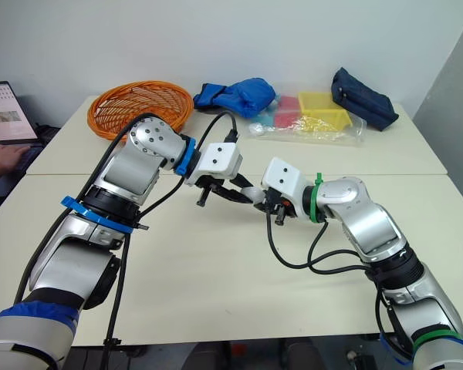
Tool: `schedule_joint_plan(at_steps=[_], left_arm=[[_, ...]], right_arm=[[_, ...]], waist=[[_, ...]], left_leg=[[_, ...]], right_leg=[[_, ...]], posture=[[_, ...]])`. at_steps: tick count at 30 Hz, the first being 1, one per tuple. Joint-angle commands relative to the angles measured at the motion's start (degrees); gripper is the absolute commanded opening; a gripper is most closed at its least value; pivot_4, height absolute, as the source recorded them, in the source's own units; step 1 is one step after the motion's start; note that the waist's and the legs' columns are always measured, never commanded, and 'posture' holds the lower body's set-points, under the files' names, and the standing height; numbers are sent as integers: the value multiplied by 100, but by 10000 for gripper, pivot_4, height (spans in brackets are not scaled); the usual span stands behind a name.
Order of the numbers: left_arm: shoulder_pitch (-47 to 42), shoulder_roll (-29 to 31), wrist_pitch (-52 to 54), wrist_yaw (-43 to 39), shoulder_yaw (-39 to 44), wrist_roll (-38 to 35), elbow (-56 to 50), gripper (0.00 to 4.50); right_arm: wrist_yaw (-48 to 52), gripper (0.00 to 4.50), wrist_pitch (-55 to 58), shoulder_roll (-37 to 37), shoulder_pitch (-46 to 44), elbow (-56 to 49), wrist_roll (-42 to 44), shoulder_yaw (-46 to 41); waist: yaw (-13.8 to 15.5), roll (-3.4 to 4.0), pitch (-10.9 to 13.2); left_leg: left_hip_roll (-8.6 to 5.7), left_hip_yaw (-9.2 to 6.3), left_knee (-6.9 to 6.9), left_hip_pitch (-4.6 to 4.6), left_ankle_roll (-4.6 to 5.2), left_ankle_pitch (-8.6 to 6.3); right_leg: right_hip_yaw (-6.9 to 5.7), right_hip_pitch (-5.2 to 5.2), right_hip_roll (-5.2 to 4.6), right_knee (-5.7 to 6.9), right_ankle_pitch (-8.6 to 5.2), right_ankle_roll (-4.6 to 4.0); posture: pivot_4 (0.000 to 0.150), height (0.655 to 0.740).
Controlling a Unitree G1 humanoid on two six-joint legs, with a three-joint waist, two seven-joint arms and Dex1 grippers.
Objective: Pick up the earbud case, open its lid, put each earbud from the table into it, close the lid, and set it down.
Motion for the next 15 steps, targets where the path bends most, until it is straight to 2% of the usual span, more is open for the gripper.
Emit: schedule_joint_plan(at_steps=[1, 4, 11, 14, 15], left_arm=[[-42, 1, 130, -114, -21, -36, -138, 7511], [-38, -5, 113, -69, 2, -42, -107, 7511], [-7, -15, 182, -48, 29, -85, -124, 7511], [106, -7, 529, -5, 187, -273, -136, 7511], [175, -13, 940, -8, 330, -482, -166, 7511]], right_arm=[[26, 8256, -137, -66, -171, -225, 45, -237], [34, 8256, -140, -70, -166, -216, 49, -256], [14, 32630, -203, -57, -187, -138, 22, -320], [-63, 43605, 47, -128, -62, -435, 265, -746], [-107, 44660, 118, -140, 49, -671, 409, -982]], waist=[[0, 0, 0], [0, 0, 0], [0, 0, 0], [0, 0, 0], [2, 0, 0]], left_leg=[[0, 0, 0, 0, 0, 0], [0, 0, 0, 0, 0, 0], [0, -1, 1, 0, 0, 0], [0, 0, 1, 0, 0, 0], [-1, 1, 2, 0, 0, 0]], right_leg=[[0, 0, 0, 0, 0, 0], [0, 0, 0, 0, 0, 0], [-1, 0, 0, 1, 0, 0], [0, 0, 0, 1, 0, 0], [1, 0, 0, 1, 0, 0]], posture=[[1500, 7400], [1500, 7400], [1500, 7400], [1500, 7400], [1500, 7400]])
